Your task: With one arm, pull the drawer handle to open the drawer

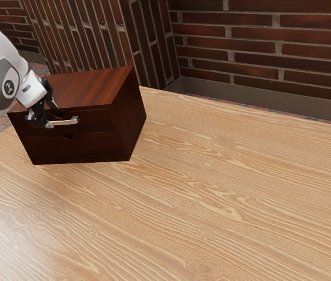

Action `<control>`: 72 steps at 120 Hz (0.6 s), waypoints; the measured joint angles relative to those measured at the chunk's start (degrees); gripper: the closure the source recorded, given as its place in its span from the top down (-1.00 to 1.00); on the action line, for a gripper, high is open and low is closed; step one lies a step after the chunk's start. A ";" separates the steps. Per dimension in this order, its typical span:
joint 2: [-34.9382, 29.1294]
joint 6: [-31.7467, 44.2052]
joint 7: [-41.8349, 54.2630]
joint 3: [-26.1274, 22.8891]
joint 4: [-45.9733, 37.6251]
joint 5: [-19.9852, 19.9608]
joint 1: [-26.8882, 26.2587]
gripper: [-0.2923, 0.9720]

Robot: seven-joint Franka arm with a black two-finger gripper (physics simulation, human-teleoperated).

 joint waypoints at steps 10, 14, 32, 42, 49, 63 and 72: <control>-2.35 3.77 0.14 -0.06 -2.32 -0.03 0.03 0.03; -2.99 5.47 0.11 -0.06 -3.68 -0.03 0.00 -0.02; -3.20 11.02 -0.08 -0.02 -5.85 -0.11 0.02 -0.23; -3.14 12.75 -0.23 -0.02 -6.76 -0.17 0.02 -0.30; -3.33 13.57 -0.36 -0.02 -7.49 -0.21 0.02 -0.31; -4.07 14.40 -0.76 -0.02 -9.06 -0.97 -0.06 -0.28; -3.94 14.69 -0.99 -0.02 -9.37 -1.60 -0.09 -0.27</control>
